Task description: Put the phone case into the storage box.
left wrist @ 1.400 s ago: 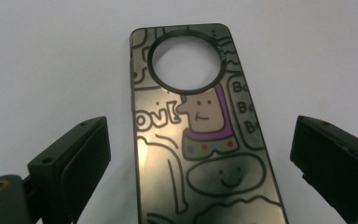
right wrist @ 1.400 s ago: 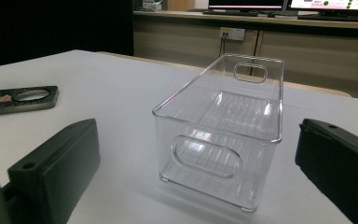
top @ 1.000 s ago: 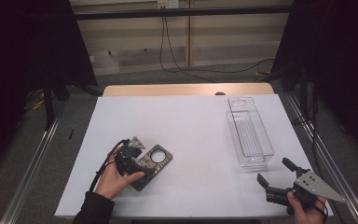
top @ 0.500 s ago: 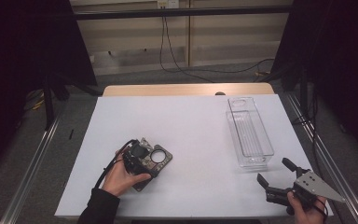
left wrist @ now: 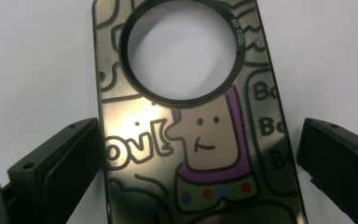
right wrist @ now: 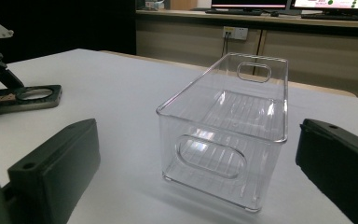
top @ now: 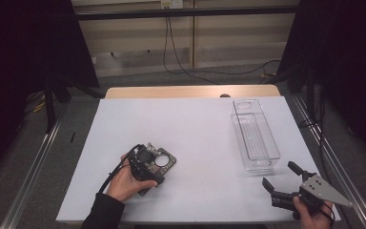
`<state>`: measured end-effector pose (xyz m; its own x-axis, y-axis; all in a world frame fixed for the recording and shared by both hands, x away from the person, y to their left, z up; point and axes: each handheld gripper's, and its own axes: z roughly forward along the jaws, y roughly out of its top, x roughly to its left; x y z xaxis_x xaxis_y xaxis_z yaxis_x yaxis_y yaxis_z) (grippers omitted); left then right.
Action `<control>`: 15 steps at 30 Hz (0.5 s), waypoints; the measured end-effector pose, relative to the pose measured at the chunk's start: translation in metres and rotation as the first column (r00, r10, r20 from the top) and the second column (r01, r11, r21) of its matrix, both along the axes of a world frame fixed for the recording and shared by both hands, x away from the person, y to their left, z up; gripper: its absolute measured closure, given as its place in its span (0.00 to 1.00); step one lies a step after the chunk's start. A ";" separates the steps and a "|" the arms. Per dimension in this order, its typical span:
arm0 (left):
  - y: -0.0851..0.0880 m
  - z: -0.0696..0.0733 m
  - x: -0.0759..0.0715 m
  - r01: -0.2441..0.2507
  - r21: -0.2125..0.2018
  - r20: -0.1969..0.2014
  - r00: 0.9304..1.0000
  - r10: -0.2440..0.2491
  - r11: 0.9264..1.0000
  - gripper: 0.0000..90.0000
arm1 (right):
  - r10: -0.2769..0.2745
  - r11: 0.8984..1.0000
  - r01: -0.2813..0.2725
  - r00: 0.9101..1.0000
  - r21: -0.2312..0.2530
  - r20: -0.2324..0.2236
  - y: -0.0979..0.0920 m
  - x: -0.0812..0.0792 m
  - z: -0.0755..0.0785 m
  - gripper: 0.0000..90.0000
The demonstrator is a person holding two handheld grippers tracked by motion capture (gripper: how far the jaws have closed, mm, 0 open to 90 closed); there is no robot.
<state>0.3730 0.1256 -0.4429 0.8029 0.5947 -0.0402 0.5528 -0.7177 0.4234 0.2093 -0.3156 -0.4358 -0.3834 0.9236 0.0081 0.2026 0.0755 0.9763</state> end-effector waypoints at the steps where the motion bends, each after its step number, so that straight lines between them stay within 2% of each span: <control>1: 0.000 0.000 0.000 -0.003 -0.005 0.002 1.000 0.003 1.000 0.00 | 0.000 1.000 0.000 1.000 -0.001 0.001 0.000 0.000 0.000 0.00; 6: 0.000 0.000 0.001 0.005 0.003 -0.005 1.000 -0.005 1.000 0.00 | 0.002 1.000 -0.002 1.000 0.000 0.000 0.000 0.000 0.000 0.00; 10: -0.002 0.001 0.001 -0.014 0.008 -0.015 1.000 0.015 1.000 0.03 | 0.002 1.000 -0.002 1.000 0.003 0.000 0.000 0.000 0.000 0.00; 15: 0.000 0.004 0.002 -0.019 0.014 -0.018 1.000 0.019 1.000 0.09 | 0.004 1.000 -0.004 1.000 0.000 0.000 0.000 0.000 0.000 0.00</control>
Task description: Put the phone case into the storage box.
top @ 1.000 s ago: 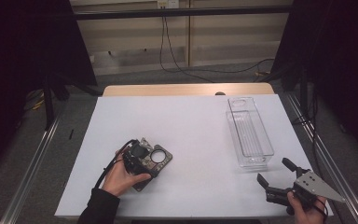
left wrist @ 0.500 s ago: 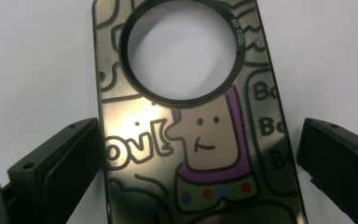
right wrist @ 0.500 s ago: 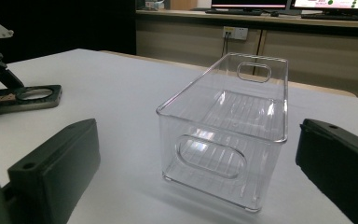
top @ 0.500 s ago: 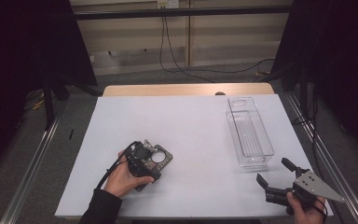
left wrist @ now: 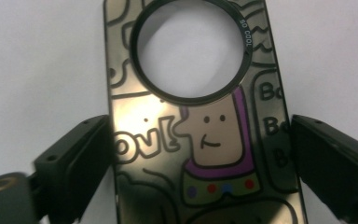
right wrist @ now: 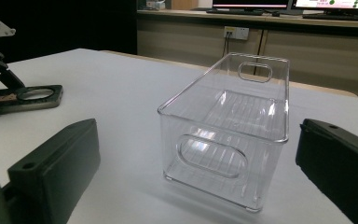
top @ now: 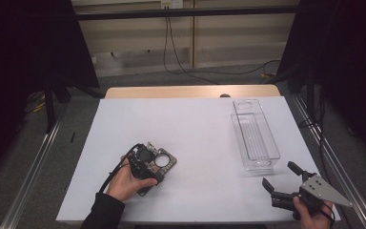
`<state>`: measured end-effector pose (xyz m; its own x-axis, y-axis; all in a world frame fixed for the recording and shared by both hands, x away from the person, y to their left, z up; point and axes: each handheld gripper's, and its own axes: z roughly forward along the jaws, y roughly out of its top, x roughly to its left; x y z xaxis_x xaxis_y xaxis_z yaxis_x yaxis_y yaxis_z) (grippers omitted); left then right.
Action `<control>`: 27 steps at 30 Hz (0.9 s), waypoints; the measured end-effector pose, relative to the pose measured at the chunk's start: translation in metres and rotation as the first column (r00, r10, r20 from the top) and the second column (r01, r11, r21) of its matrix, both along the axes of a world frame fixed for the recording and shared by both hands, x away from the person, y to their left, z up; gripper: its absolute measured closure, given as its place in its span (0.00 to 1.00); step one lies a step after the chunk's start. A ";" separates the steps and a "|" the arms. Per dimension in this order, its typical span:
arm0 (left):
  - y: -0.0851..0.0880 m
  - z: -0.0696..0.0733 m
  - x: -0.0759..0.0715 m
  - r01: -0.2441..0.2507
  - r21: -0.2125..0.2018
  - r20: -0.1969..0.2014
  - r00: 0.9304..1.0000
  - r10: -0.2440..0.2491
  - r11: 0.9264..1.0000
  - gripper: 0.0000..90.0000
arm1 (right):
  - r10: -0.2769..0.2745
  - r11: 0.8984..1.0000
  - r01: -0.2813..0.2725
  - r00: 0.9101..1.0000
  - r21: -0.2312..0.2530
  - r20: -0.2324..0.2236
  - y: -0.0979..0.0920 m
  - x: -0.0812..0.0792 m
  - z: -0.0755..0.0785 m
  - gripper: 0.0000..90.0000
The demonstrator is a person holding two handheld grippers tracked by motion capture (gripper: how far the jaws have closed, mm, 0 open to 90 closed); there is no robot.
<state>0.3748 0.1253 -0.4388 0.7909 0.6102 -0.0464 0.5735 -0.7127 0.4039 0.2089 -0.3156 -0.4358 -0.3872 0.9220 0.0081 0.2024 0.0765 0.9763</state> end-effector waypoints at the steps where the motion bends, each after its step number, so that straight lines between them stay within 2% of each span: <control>1: 0.000 0.000 0.000 0.004 0.002 -0.002 1.000 -0.004 1.000 0.10 | 0.000 1.000 0.000 1.000 0.000 0.001 0.000 0.000 0.000 0.00; 10: -0.001 0.001 0.001 0.013 0.020 -0.013 1.000 -0.013 1.000 0.10 | 0.002 1.000 -0.002 1.000 -0.001 0.000 0.000 -0.001 0.000 0.00; 15: -0.002 0.002 0.001 0.002 0.027 -0.017 1.000 -0.002 1.000 0.11 | -0.001 1.000 0.001 1.000 0.000 -0.001 0.000 -0.001 0.000 0.00; 27: 0.000 0.004 0.000 -0.016 0.015 -0.017 1.000 0.016 1.000 0.13 | 0.001 1.000 -0.001 1.000 -0.003 -0.001 0.000 -0.001 0.000 0.00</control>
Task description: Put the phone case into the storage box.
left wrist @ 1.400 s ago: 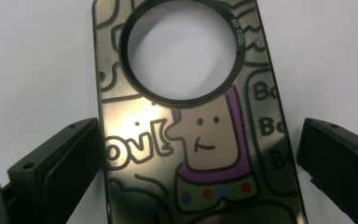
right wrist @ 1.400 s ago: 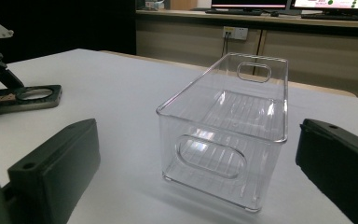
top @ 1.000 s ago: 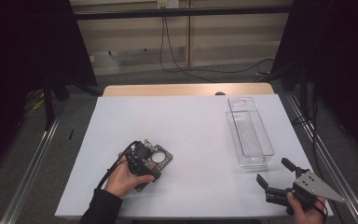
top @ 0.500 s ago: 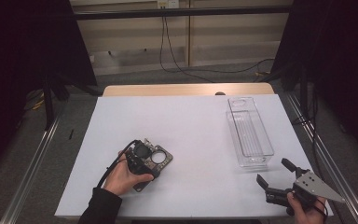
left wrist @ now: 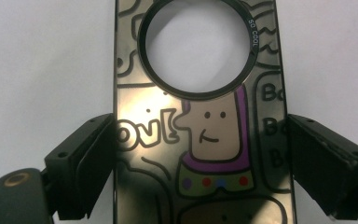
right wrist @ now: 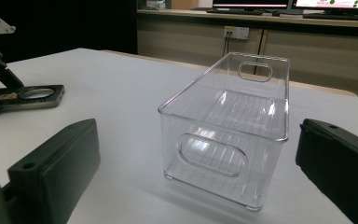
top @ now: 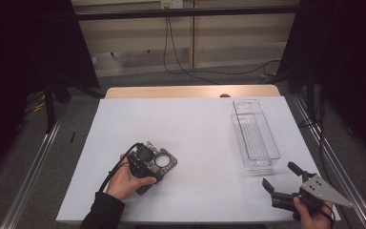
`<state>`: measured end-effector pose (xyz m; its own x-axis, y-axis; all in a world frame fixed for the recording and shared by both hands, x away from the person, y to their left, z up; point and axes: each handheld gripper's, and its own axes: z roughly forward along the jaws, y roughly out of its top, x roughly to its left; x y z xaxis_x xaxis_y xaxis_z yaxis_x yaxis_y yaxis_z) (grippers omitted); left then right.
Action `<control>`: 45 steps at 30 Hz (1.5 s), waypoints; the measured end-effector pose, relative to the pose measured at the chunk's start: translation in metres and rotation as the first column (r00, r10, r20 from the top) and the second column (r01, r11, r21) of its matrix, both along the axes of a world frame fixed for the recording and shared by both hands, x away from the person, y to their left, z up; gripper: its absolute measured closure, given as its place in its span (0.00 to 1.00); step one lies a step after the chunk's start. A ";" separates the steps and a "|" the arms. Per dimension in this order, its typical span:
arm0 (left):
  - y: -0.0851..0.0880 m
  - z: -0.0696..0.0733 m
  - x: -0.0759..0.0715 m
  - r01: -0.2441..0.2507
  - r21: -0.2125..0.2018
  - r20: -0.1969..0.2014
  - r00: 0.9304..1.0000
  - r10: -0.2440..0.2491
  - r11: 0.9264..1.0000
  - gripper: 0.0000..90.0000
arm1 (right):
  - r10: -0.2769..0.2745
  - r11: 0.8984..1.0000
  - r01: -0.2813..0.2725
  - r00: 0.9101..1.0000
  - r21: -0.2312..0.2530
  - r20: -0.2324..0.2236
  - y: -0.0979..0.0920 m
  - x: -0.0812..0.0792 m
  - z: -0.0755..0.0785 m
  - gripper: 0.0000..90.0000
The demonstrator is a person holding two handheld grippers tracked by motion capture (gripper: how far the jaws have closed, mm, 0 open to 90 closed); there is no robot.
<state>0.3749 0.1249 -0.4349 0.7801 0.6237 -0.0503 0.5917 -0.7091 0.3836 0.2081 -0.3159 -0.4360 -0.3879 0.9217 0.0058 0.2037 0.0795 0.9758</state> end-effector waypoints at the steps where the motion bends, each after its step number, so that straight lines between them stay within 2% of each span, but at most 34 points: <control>1: 0.000 0.000 0.000 0.000 -0.001 0.000 1.000 0.000 1.000 0.13 | -0.001 1.000 0.001 1.000 0.002 0.000 0.000 0.000 0.000 0.00; 15: 0.008 0.004 0.002 -0.023 -0.063 0.008 1.000 0.023 0.998 0.13 | 0.001 1.000 -0.001 1.000 -0.001 0.001 0.000 0.000 0.000 0.00; 16: 0.009 0.005 0.002 -0.026 -0.061 0.013 1.000 0.027 0.998 0.13 | 0.001 1.000 -0.001 1.000 -0.001 0.001 0.000 0.000 0.000 0.00; 21: 0.011 0.010 0.000 -0.031 -0.112 0.036 0.999 0.035 0.993 0.14 | 0.001 1.000 -0.001 1.000 0.000 0.001 0.000 0.000 0.000 0.00; 26: 0.014 0.016 -0.002 -0.035 -0.143 0.082 0.996 0.048 0.989 0.13 | 0.001 1.000 -0.001 1.000 -0.001 0.001 0.000 0.000 0.000 0.00; 31: 0.016 0.021 -0.004 -0.022 -0.193 0.132 0.990 0.048 0.981 0.14 | 0.002 1.000 -0.002 1.000 -0.001 0.001 0.000 0.000 0.000 0.00; 33: 0.017 0.024 -0.006 -0.012 -0.217 0.161 0.986 0.048 0.976 0.13 | 0.002 1.000 -0.002 1.000 0.000 0.001 0.000 0.000 0.000 0.00; 36: 0.018 0.026 -0.007 -0.004 -0.236 0.181 0.982 0.049 0.972 0.14 | 0.002 1.000 -0.002 1.000 0.000 0.000 0.000 0.000 0.000 0.00; 38: 0.019 0.027 -0.008 0.005 -0.250 0.203 0.978 0.047 0.968 0.14 | 0.002 1.000 -0.002 1.000 0.000 0.000 0.000 0.000 0.000 0.00; 42: 0.021 0.030 -0.011 0.008 -0.293 0.242 0.968 0.065 0.956 0.14 | 0.002 1.000 -0.002 1.000 0.001 0.000 0.000 0.000 0.000 0.00; 45: 0.022 0.032 -0.013 0.019 -0.324 0.278 0.957 0.076 0.946 0.14 | 0.002 1.000 -0.002 1.000 0.001 0.000 0.000 0.000 0.000 0.00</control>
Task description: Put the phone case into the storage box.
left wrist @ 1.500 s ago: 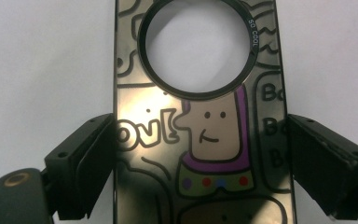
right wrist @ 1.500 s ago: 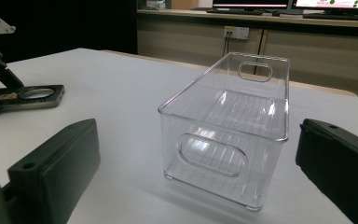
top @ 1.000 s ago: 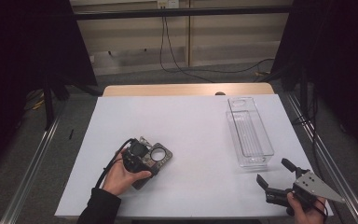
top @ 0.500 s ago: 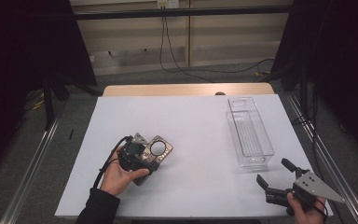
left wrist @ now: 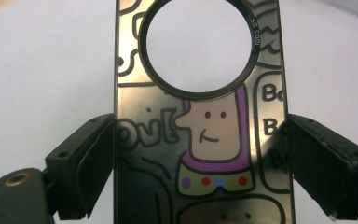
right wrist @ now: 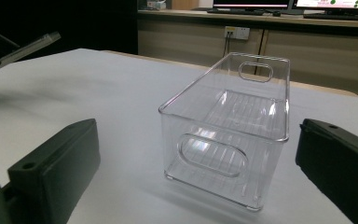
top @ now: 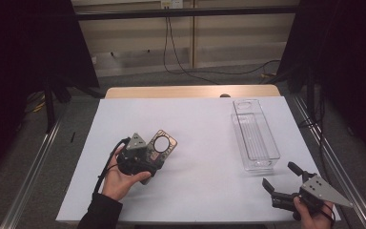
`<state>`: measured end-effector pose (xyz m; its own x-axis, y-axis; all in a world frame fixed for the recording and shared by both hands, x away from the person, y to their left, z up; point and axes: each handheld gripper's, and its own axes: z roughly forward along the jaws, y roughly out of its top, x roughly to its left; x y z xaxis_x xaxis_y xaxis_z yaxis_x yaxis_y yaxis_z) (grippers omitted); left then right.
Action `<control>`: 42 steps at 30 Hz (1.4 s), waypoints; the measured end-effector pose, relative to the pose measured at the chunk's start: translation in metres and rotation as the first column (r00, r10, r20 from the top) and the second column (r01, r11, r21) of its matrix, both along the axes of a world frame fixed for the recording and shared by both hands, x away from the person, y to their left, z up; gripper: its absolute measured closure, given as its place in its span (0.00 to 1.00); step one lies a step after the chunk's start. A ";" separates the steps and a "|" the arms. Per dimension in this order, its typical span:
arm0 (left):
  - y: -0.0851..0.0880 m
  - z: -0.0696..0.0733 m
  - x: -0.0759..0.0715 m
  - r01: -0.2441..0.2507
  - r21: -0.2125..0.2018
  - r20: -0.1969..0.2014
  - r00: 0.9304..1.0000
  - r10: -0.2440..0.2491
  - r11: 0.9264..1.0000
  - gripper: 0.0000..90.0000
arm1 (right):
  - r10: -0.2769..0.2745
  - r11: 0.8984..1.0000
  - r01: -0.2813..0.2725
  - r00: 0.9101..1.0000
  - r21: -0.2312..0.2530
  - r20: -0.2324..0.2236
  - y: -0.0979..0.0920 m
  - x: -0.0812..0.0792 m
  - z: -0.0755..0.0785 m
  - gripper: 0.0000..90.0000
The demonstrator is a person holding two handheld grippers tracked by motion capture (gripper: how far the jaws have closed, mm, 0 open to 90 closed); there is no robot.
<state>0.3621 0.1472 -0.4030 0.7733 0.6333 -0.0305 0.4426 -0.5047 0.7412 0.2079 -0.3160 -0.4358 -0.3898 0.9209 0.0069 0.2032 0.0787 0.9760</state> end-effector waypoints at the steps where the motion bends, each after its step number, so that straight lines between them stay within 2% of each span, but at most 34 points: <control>1: 0.000 0.001 0.000 0.000 -0.007 0.003 1.000 0.000 1.000 0.14 | 0.001 1.000 -0.001 1.000 -0.001 0.000 0.000 0.000 0.000 0.00; 2: 0.001 0.001 -0.001 -0.005 -0.027 0.016 1.000 0.005 1.000 0.14 | 0.001 1.000 -0.001 1.000 -0.001 0.001 0.000 0.000 0.000 0.00; 4: 0.003 0.002 0.000 -0.004 -0.052 0.015 1.000 0.005 0.999 0.14 | 0.002 1.000 -0.002 1.000 -0.001 0.001 0.000 0.000 0.000 0.00; 10: 0.007 0.004 -0.003 -0.015 -0.088 0.047 0.999 0.019 0.996 0.14 | 0.003 1.000 -0.003 1.000 0.001 0.001 0.001 0.000 0.000 0.00; 17: 0.005 0.006 -0.011 0.037 -0.124 0.079 0.997 -0.027 0.992 0.14 | 0.016 1.000 -0.016 1.000 0.002 0.001 0.003 0.003 0.000 0.00; 22: 0.005 0.008 -0.016 0.048 -0.146 0.104 0.994 -0.033 0.988 0.14 | 0.022 1.000 -0.022 1.000 0.003 0.003 0.004 0.005 0.000 0.00; 28: 0.004 0.007 -0.019 0.080 -0.210 0.110 0.992 -0.057 0.975 0.14 | 0.037 0.999 -0.037 0.999 0.004 0.003 0.005 0.007 0.000 0.00; 33: 0.000 0.007 -0.023 0.109 -0.233 0.113 0.990 -0.085 0.966 0.14 | 0.048 0.999 -0.048 0.999 0.012 0.004 0.006 0.007 0.001 0.00; 38: -0.007 0.007 -0.027 0.144 -0.237 0.105 0.987 -0.122 0.961 0.14 | 0.072 0.997 -0.072 0.997 0.013 0.003 0.009 0.006 0.002 0.00; 39: -0.009 0.008 -0.027 0.157 -0.226 0.106 0.985 -0.136 0.961 0.14 | 0.079 0.997 -0.079 0.997 0.013 0.003 0.010 0.006 0.002 0.00; 41: -0.011 0.009 -0.029 0.174 -0.247 0.107 0.983 -0.152 0.953 0.14 | 0.098 0.995 -0.098 0.995 0.009 0.002 0.013 0.006 0.003 0.00; 42: -0.013 0.010 -0.030 0.180 -0.246 0.109 0.982 -0.158 0.952 0.14 | 0.109 0.994 -0.109 0.994 0.007 0.002 0.015 0.006 0.004 0.00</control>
